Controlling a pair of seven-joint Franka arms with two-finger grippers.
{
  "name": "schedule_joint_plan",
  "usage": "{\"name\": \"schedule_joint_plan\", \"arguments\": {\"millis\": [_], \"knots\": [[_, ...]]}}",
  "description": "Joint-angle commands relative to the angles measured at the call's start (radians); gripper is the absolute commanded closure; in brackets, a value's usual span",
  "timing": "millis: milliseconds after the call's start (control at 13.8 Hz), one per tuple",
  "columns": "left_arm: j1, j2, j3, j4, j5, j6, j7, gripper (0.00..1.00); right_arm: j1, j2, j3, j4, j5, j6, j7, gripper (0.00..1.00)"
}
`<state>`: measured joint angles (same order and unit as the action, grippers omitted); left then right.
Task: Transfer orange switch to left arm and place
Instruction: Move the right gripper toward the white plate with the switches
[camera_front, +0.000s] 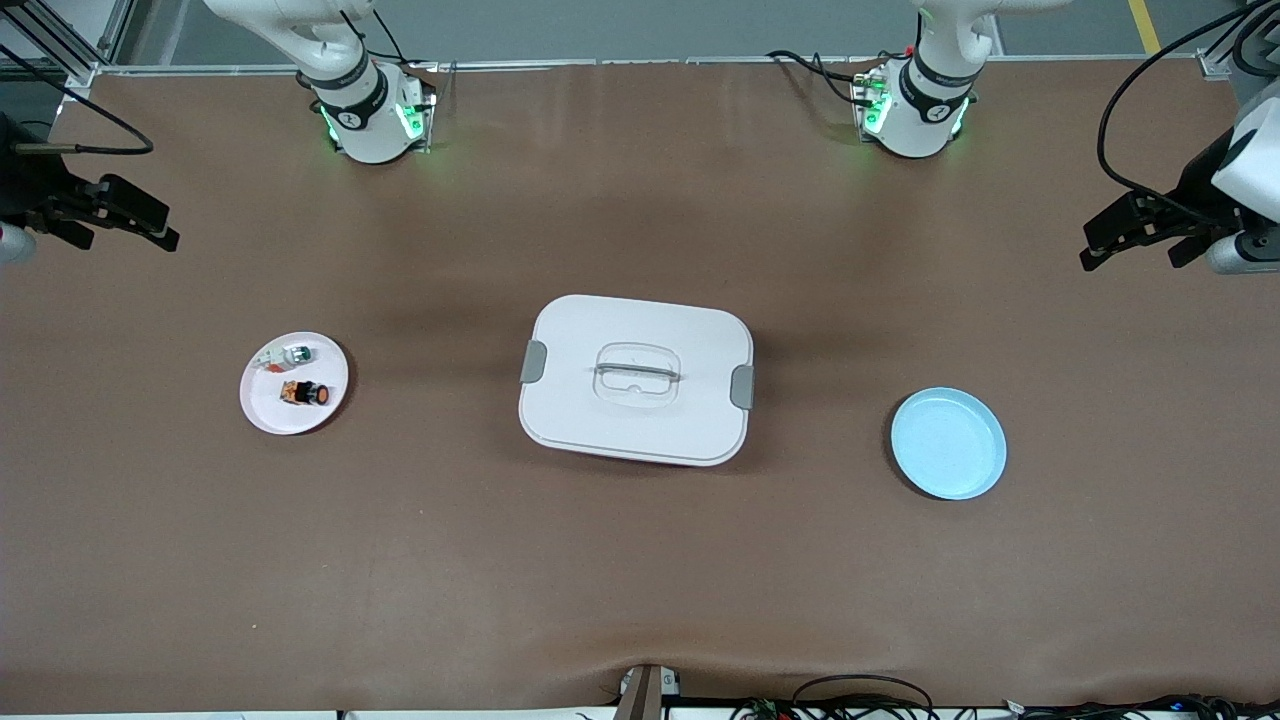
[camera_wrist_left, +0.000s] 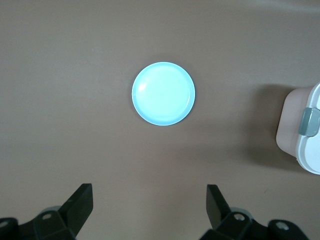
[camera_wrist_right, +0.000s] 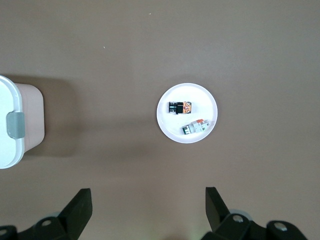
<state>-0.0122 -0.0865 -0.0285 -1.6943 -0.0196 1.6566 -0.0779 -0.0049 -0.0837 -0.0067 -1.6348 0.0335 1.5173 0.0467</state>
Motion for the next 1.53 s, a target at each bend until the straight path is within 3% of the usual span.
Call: {"name": "schedule_joint_plan", "arguments": {"millis": [0, 1162, 1453], "knots": [[0.001, 0.011, 0.001, 0.028, 0.012, -0.026, 0.013, 0.00, 0.003, -0.024, -0.006, -0.019, 0.016, -0.006, -0.010, 0.00], [0.003, 0.013, 0.001, 0.030, 0.012, -0.026, 0.009, 0.00, 0.002, -0.008, -0.006, 0.000, 0.017, -0.026, -0.025, 0.00], [0.001, 0.014, 0.001, 0.030, 0.012, -0.026, 0.009, 0.00, -0.017, 0.041, -0.006, 0.012, 0.017, -0.026, -0.028, 0.00]]}}
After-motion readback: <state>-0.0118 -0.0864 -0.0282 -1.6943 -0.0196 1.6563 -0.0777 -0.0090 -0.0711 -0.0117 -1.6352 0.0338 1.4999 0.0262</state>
